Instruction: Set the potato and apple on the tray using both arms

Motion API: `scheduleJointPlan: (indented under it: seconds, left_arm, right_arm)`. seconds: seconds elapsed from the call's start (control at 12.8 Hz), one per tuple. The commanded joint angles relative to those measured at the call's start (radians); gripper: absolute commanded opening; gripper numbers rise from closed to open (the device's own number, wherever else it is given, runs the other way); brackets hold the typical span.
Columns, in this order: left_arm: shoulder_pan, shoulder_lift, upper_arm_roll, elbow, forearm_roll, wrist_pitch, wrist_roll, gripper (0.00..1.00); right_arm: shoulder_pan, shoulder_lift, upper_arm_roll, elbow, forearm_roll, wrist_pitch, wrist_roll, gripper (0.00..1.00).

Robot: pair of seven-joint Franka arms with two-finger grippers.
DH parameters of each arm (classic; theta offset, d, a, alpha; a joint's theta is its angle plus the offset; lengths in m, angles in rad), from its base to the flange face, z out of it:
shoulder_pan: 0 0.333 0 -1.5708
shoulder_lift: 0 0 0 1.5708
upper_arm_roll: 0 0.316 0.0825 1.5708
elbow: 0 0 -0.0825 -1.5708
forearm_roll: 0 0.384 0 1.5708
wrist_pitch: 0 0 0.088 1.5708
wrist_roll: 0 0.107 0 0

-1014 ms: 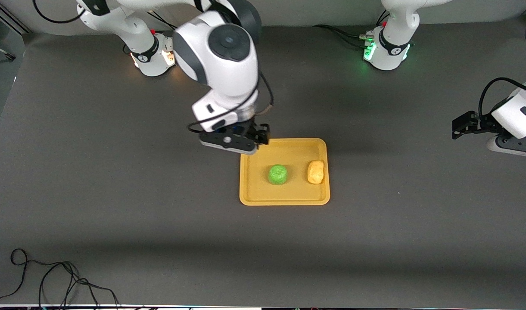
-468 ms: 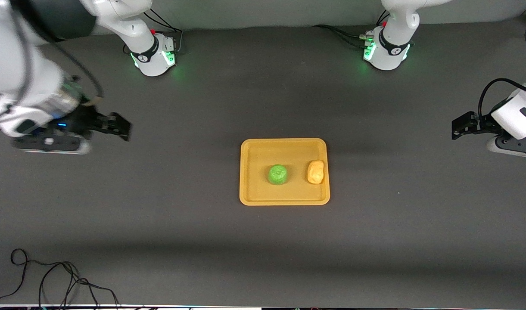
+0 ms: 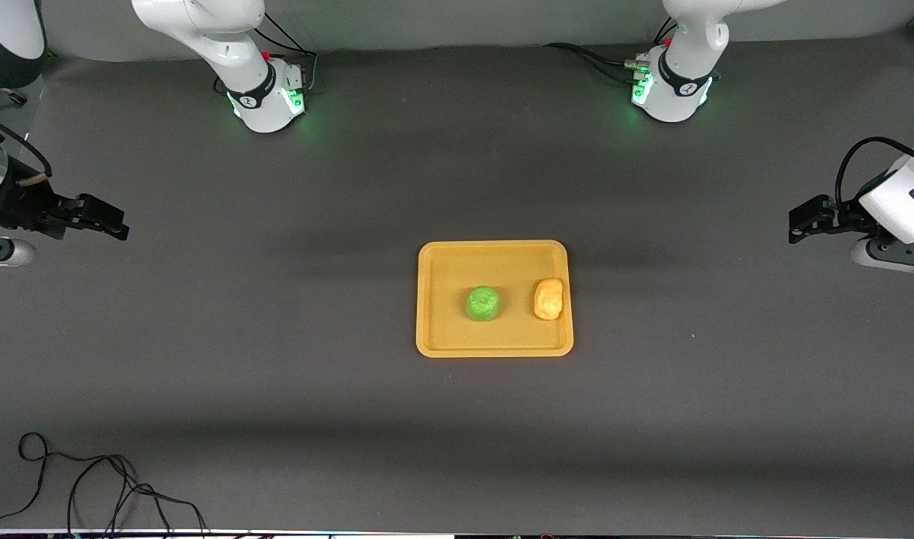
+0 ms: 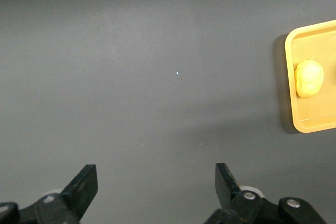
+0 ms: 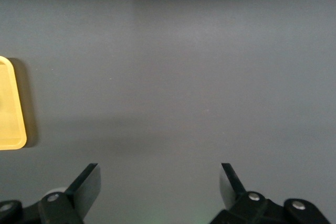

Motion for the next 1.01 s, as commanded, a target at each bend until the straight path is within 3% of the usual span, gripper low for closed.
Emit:
scheduleJointPlan:
  seconds: [0.0,0.94]
  left_arm:
    - [0.002,0.005,-0.004,0.008,0.011,-0.001,-0.008,1.0]
    - [-0.009,0.005,-0.007,0.011,0.0,0.03,-0.035,1.0]
  right_arm:
    - [-0.004,-0.011,-0.017,-0.018,0.014,0.016,-0.052,1.0]
    - [0.008,-0.01,-0.017,-0.006,0.017,0.003,-0.033,1.0]
